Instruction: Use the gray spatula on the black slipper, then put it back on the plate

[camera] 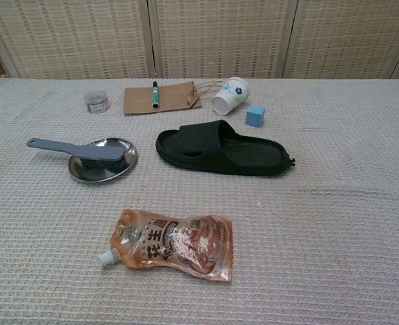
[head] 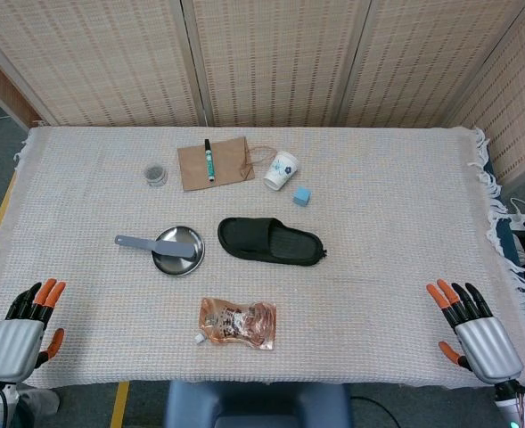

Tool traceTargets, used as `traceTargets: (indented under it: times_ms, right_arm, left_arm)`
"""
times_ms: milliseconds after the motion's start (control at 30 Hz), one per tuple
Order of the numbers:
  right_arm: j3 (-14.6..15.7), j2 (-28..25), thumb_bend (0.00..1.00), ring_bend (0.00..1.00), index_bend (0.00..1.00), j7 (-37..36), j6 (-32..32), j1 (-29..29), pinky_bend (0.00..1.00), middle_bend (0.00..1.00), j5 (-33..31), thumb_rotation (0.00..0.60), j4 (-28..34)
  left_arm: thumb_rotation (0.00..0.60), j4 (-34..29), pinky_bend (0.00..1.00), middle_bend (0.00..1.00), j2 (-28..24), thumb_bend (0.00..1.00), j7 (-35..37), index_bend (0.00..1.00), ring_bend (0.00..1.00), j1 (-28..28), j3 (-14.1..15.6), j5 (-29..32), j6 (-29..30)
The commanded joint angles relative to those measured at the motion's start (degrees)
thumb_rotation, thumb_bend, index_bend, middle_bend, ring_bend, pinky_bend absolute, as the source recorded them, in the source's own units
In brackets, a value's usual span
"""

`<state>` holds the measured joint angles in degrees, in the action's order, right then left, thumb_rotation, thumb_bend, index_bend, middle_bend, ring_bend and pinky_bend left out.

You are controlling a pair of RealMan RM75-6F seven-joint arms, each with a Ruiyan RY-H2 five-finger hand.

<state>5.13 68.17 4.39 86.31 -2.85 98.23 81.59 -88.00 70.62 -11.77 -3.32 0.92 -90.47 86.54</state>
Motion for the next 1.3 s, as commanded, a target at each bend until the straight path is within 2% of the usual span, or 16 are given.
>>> traceTargets:
  times_ms: [33,167,200,233,267,333,367,400,433,467,500,633,733,900,1300]
  right_arm:
    - [-0.05,0.00,0.14,0.00,0.00,-0.35,-0.33,-0.24,0.00,0.00,0.00,0.600,0.13]
    - [-0.28,0.12,0.14,0.00,0.00,-0.36,-0.64,-0.40,0.00,0.00,-0.28,0.600,0.02]
    - [-0.35,0.14,0.14,0.00,0.00,-0.41,-0.76,-0.42,0.00,0.00,-0.46,0.600,-0.02]
    - [-0.43,0.14,0.14,0.00,0.00,-0.42,-0.87,-0.46,0.00,0.00,-0.62,0.600,-0.03]
    - [-0.45,0.14,0.14,0.00,0.00,-0.41,-0.90,-0.47,0.00,0.00,-0.65,0.600,-0.03]
    - [-0.50,0.15,0.14,0.00,0.00,-0.40,-0.97,-0.49,0.00,0.00,-0.74,0.600,-0.06]
    - [-0.54,0.17,0.14,0.00,0.00,-0.39,-1.05,-0.51,0.00,0.00,-0.84,0.600,-0.09]
    - [-0.64,0.22,0.14,0.00,0.00,-0.35,-1.17,-0.56,0.00,0.00,-1.01,0.600,-0.10]
    - [-0.73,0.28,0.14,0.00,0.00,-0.26,-1.27,-0.61,0.00,0.00,-1.12,0.600,-0.11]
    - [-0.85,0.54,0.14,0.00,0.00,-0.07,-1.93,-0.93,0.00,0.00,-1.33,0.600,-0.37]
    - [-0.96,0.68,0.14,0.00,0.00,-0.10,-2.29,-1.09,0.00,0.00,-1.58,0.600,-0.52]
    - [-1.39,1.08,0.14,0.00,0.00,0.08,-3.41,-1.36,0.00,0.00,-2.84,0.600,-1.00]
    - [-1.51,1.23,0.14,0.00,0.00,0.31,-4.53,-1.65,0.00,0.00,-3.64,0.600,-1.28]
    - [-1.72,1.23,0.14,0.00,0.00,0.03,-5.95,-2.13,0.00,0.00,-4.67,0.600,-1.61]
    - [-2.26,1.03,0.14,0.00,0.00,-0.42,-8.62,-2.99,0.00,0.00,-7.07,0.600,-2.05]
  left_arm:
    - [0.600,-0.06,0.14,0.02,0.10,0.45,-0.26,0.00,0.00,0.12,0.12,0.03,0.05]
    - [0.600,0.20,0.18,0.02,1.17,0.45,-1.91,0.00,0.00,-0.74,-0.36,-0.82,-0.13]
    - [0.600,0.36,0.21,0.02,1.46,0.45,-2.60,0.00,0.01,-1.27,-0.63,-1.15,-0.41]
    - [0.600,0.45,0.29,0.02,1.70,0.45,-3.26,0.00,0.07,-1.97,-0.96,-1.45,-0.95]
    - [0.600,0.46,0.33,0.02,1.75,0.45,-3.37,0.00,0.11,-2.11,-1.04,-1.42,-1.09]
    - [0.600,0.45,0.50,0.02,1.87,0.45,-3.61,0.00,0.27,-2.60,-1.28,-1.60,-1.48]
    - [0.600,0.45,0.61,0.03,2.00,0.45,-3.68,0.00,0.39,-3.26,-1.55,-1.83,-2.03]
    - [0.600,0.50,0.77,0.06,2.25,0.45,-3.36,0.00,0.55,-4.77,-2.18,-1.98,-3.62]
    - [0.600,0.50,0.88,0.09,2.41,0.45,-3.26,0.00,0.65,-5.91,-2.73,-1.59,-5.11]
    - [0.600,0.35,0.92,0.11,4.27,0.45,-3.23,0.00,0.68,-9.72,-5.17,1.00,-10.50]
    - [0.600,0.64,0.96,0.12,5.06,0.45,-4.10,0.00,0.71,-11.68,-6.25,2.95,-13.86]
    - [0.600,1.36,1.00,0.11,7.90,0.45,-6.55,0.00,0.77,-17.18,-8.45,6.67,-21.44]
    - [0.600,4.55,1.00,0.10,11.24,0.45,-9.88,0.01,0.80,-20.31,-10.21,7.98,-23.12]
    - [0.600,10.15,1.00,0.11,16.25,0.43,-11.43,0.05,0.84,-24.72,-12.56,11.49,-26.52]
    - [0.600,21.91,1.00,0.15,24.10,0.43,-14.35,0.12,0.87,-31.21,-11.61,11.26,-28.67]
